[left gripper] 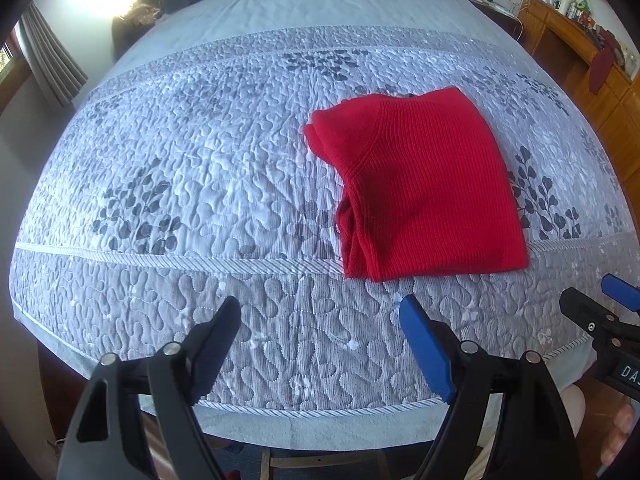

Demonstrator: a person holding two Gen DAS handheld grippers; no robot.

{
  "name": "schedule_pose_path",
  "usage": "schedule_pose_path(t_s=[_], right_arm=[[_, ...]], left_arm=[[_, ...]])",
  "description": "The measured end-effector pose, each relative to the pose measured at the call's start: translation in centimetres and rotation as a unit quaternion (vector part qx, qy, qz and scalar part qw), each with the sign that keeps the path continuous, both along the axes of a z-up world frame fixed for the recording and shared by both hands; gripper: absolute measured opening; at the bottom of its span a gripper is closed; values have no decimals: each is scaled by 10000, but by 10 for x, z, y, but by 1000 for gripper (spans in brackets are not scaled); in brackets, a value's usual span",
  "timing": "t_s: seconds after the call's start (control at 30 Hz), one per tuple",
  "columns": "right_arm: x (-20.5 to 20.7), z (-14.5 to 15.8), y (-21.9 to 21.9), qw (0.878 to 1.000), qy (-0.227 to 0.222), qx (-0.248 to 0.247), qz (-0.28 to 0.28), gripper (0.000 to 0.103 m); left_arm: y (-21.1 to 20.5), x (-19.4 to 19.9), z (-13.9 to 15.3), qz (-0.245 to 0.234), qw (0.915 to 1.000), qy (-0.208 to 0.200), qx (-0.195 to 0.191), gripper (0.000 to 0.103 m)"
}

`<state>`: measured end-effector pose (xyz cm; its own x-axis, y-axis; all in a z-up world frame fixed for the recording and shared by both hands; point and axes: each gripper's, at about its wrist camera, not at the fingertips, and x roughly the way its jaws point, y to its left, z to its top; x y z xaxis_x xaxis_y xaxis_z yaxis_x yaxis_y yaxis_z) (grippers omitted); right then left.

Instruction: Fold small clothes

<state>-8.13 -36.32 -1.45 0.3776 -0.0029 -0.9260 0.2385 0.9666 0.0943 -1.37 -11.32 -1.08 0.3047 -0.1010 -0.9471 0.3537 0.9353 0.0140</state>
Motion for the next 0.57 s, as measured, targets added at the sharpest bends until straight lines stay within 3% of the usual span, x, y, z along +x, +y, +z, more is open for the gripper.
schedule_pose_path(t_s=[0.57], right_arm=[[5, -8, 2, 9999, 67, 80, -7, 91]], left_arm=[[-2, 3, -3, -10, 10000, 60, 44, 83]])
